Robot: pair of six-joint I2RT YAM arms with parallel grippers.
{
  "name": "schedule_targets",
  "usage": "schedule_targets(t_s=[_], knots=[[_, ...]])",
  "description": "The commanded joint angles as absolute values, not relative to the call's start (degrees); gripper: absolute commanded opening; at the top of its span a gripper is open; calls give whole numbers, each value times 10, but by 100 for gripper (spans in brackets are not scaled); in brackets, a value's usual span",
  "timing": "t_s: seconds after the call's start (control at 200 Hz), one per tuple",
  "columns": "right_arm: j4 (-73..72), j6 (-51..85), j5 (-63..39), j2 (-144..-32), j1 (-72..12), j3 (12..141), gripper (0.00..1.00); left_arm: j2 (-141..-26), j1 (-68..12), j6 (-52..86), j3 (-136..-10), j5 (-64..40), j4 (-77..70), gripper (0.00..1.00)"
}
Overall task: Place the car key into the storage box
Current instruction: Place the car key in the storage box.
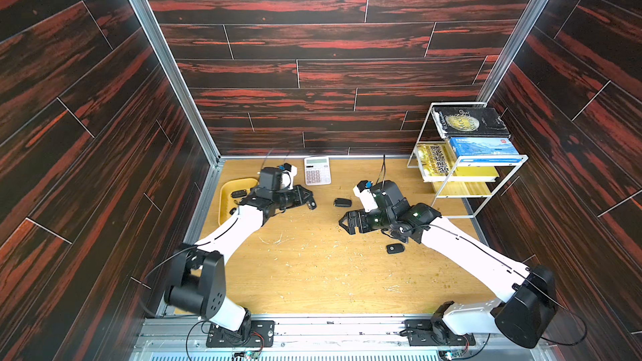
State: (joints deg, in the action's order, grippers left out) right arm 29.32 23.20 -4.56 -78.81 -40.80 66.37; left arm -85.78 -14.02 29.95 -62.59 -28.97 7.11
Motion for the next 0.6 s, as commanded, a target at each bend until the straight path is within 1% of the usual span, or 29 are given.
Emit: schedule_targets(t_s=[0.0,0.19,0.391,0.466,0.596], knots=[[260,222,-63,-794,-407,652,99,-791,-106,259,-633,-248,150,0],[241,203,-63,-809,-406,641,99,-760,-43,221,-649,-201,263,0],[212,193,-54,-820,-405,614,99,-784,2,182,-693,-102,398,0],[203,192,-57,-823,-405,604,99,-798,20,178,-702,-71,416,0],[192,190,-63,-829,-404,589,99,-831,48,169,-719,-58,427,0]])
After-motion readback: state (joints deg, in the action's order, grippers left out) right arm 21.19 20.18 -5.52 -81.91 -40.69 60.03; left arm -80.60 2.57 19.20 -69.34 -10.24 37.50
